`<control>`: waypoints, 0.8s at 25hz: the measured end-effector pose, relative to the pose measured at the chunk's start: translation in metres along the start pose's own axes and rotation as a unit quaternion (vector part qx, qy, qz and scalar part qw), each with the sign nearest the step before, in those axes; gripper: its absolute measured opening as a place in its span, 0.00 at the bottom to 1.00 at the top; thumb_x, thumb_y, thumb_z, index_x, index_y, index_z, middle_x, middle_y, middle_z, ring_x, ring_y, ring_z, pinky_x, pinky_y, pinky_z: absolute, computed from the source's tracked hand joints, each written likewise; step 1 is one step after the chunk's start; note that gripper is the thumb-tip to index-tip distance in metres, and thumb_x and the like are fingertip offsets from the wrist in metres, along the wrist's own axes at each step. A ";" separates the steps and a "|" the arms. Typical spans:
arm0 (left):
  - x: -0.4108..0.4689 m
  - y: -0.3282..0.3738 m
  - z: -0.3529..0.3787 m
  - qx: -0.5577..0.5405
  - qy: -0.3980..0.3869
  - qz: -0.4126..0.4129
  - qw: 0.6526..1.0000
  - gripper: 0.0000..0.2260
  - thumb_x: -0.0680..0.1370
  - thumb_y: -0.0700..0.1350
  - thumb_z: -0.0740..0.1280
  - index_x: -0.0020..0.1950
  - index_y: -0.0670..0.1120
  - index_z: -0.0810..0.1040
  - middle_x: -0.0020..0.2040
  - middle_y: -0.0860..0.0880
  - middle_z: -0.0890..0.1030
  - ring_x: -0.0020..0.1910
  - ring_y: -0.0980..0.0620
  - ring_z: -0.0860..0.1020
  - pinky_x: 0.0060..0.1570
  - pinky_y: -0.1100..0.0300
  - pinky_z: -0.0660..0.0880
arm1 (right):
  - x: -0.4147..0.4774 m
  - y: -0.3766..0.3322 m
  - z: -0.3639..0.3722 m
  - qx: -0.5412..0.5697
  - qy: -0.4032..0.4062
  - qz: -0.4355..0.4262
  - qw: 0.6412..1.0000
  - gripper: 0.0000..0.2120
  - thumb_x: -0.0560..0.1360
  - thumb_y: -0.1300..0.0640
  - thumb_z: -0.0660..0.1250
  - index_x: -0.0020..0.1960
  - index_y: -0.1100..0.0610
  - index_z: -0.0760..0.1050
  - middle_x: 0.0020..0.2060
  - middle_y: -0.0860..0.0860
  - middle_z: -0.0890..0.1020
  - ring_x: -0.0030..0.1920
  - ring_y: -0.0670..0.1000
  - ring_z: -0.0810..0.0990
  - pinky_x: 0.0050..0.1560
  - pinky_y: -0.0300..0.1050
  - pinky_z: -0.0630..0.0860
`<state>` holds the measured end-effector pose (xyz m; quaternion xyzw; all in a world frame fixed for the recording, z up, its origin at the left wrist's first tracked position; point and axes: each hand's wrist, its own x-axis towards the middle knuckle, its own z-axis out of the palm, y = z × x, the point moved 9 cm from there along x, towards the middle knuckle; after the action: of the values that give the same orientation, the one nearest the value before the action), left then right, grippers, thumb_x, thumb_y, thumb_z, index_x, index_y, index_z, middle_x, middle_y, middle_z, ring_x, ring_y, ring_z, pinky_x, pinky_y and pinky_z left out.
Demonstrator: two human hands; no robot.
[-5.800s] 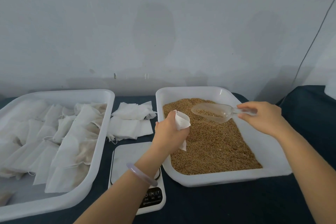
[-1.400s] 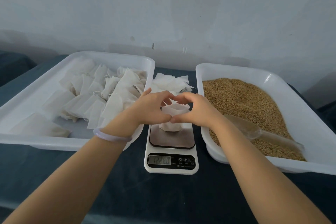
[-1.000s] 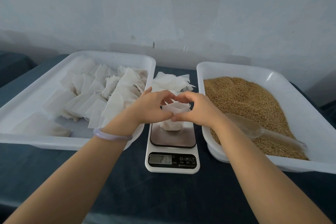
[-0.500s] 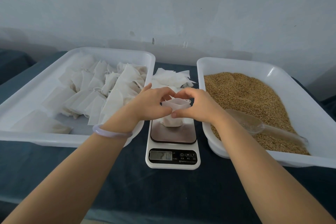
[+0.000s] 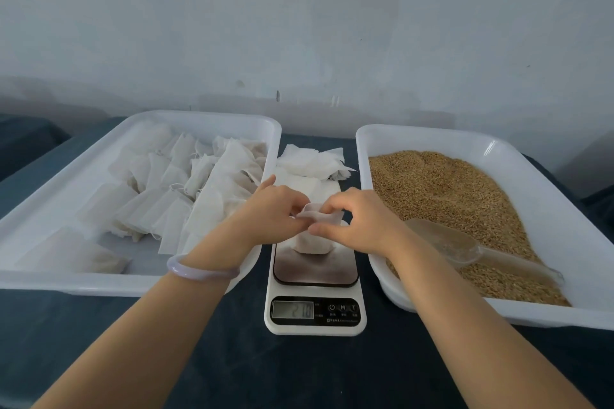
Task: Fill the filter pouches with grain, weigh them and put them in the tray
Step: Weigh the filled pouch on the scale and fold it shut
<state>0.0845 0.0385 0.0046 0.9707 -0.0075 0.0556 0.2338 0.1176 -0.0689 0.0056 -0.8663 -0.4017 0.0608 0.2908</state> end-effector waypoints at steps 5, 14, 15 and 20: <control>-0.008 0.014 -0.015 -0.063 0.077 0.071 0.992 0.08 0.72 0.46 0.73 0.43 0.41 0.81 0.41 0.49 0.81 0.57 0.55 0.75 0.64 0.67 0.63 | -0.004 -0.017 -0.011 0.006 0.061 -0.072 0.996 0.13 0.72 0.50 0.71 0.37 0.59 0.79 0.36 0.49 0.80 0.46 0.48 0.73 0.48 0.40 0.70; -0.011 0.038 0.009 -0.406 -0.143 0.051 0.901 0.09 0.66 0.35 0.69 0.44 0.44 0.79 0.37 0.49 0.81 0.39 0.50 0.80 0.44 0.56 0.76 | -0.020 -0.028 -0.054 0.160 0.139 -0.084 0.974 0.04 0.72 0.56 0.71 0.38 0.52 0.82 0.38 0.45 0.81 0.51 0.41 0.73 0.54 0.34 0.68; -0.012 0.038 0.013 -0.399 -0.158 0.044 0.902 0.08 0.67 0.36 0.68 0.44 0.44 0.79 0.37 0.50 0.81 0.40 0.50 0.80 0.44 0.57 0.76 | -0.022 -0.027 -0.055 0.158 0.131 -0.077 0.976 0.04 0.72 0.55 0.72 0.39 0.47 0.81 0.39 0.42 0.81 0.51 0.40 0.73 0.55 0.36 0.68; -0.020 0.050 0.039 -0.346 -0.283 0.046 0.893 0.15 0.68 0.37 0.65 0.53 0.47 0.76 0.46 0.49 0.82 0.50 0.50 0.81 0.54 0.57 0.78 | -0.031 -0.016 -0.045 0.165 0.043 -0.008 0.985 0.07 0.69 0.46 0.72 0.47 0.41 0.79 0.50 0.38 0.80 0.55 0.37 0.75 0.60 0.41 0.69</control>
<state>0.0669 -0.0238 -0.0094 0.8017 -0.1364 -0.2172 0.5399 0.1019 -0.1038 0.0475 -0.8050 -0.3802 0.0863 0.4472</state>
